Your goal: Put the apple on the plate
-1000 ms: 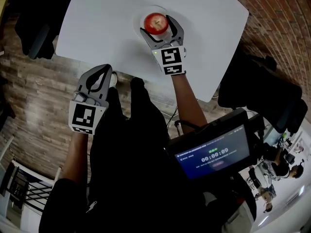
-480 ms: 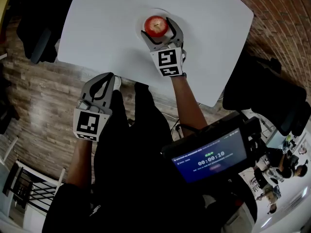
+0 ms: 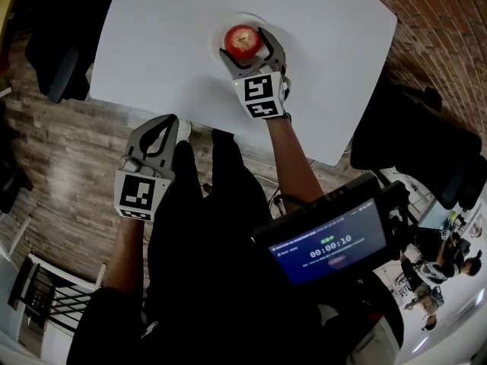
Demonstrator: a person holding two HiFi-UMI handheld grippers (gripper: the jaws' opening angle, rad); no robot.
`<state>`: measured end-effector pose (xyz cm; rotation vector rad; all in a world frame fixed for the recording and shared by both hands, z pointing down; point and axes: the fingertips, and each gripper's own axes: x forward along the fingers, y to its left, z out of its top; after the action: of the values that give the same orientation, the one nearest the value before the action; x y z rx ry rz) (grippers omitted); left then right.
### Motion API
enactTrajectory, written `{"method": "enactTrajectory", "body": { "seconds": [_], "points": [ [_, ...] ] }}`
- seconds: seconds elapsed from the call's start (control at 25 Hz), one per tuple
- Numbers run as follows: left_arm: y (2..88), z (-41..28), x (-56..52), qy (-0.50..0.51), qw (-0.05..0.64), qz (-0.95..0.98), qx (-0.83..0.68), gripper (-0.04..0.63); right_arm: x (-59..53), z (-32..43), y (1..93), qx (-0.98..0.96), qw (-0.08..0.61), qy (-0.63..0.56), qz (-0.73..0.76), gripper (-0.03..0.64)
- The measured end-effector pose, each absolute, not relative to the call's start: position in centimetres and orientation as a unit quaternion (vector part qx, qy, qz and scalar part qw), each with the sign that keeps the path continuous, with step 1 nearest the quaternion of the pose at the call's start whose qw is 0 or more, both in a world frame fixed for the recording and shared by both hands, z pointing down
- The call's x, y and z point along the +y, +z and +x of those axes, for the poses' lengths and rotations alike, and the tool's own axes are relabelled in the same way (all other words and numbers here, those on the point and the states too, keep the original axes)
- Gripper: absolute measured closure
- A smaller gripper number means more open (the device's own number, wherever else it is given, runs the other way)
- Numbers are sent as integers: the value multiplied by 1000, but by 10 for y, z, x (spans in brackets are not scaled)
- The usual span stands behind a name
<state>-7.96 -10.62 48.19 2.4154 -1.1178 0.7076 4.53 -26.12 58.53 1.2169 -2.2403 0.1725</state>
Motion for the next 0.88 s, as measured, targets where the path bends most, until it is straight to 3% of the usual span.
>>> {"method": "enactTrajectory", "body": {
  "seconds": [0.6,0.88],
  "points": [
    [487,-82,-108,257,192,860,-397,591,-267,46,593,-836,298,71,455,221],
    [488,-82,-109,260,191,862,-392,591,-265,44,596,-840,295,76,449,190]
  ]
}}
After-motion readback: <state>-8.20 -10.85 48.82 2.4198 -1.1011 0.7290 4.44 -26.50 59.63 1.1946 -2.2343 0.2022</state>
